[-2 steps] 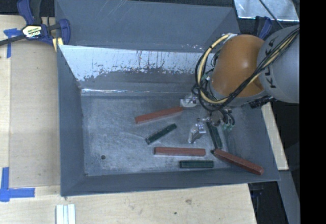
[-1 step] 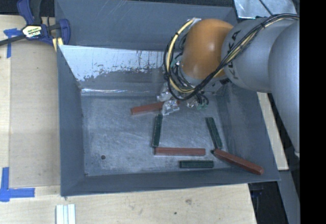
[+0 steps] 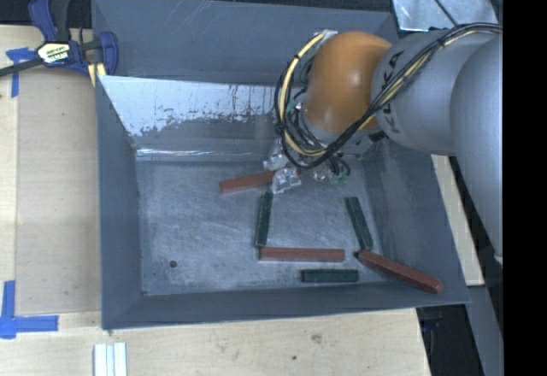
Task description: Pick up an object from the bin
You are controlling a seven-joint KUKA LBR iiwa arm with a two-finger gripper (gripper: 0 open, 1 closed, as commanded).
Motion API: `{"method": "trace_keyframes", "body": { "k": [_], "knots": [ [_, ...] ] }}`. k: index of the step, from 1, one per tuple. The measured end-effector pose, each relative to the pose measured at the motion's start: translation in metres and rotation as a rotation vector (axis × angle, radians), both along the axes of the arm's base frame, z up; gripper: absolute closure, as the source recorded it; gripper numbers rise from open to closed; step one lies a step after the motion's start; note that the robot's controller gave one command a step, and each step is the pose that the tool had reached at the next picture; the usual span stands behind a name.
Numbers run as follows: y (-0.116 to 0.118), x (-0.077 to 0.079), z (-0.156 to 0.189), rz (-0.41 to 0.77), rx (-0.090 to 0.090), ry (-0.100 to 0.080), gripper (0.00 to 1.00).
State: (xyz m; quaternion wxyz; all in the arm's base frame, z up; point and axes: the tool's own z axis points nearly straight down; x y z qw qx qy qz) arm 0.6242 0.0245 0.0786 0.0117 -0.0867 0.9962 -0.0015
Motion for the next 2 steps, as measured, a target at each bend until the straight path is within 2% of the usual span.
{"method": "trace_keyframes", "body": {
  "k": [1, 2],
  "knots": [
    [0.001, 0.001, 0.028, 0.017, 0.000, 0.022, 1.00],
    [-0.012, -0.025, 0.170, 0.010, 0.001, 0.020, 1.00]
  ]
}}
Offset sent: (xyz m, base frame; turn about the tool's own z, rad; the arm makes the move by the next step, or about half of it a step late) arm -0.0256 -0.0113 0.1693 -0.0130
